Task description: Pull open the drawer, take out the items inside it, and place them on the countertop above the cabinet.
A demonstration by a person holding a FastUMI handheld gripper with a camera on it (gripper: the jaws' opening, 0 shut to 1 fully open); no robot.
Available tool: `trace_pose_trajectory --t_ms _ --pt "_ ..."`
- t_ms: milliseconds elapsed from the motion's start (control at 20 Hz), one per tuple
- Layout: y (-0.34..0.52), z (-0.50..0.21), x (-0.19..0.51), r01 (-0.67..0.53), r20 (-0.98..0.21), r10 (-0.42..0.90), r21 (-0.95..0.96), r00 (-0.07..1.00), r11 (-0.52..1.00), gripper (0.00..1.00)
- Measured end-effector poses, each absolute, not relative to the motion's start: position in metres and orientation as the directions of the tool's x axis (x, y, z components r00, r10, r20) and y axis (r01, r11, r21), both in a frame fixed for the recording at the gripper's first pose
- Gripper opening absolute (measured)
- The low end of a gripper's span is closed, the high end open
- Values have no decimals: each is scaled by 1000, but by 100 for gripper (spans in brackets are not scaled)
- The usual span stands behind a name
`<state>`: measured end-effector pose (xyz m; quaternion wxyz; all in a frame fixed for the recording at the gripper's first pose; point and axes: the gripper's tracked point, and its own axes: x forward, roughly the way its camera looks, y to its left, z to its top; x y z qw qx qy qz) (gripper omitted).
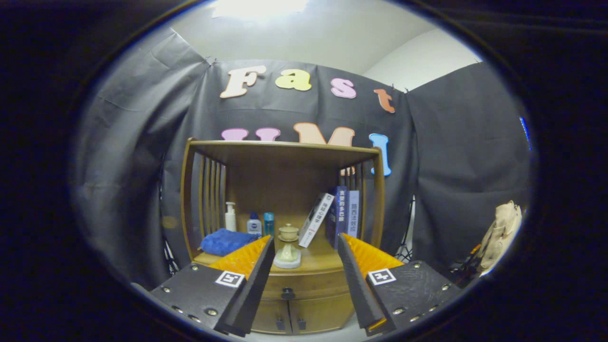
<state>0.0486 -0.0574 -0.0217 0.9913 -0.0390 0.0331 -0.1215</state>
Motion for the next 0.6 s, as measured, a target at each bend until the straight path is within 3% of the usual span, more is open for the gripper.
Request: trace_pose_trajectory --t_ms 600 --pt "-51 -8 29 112 16 -111 -124 994 986 80"
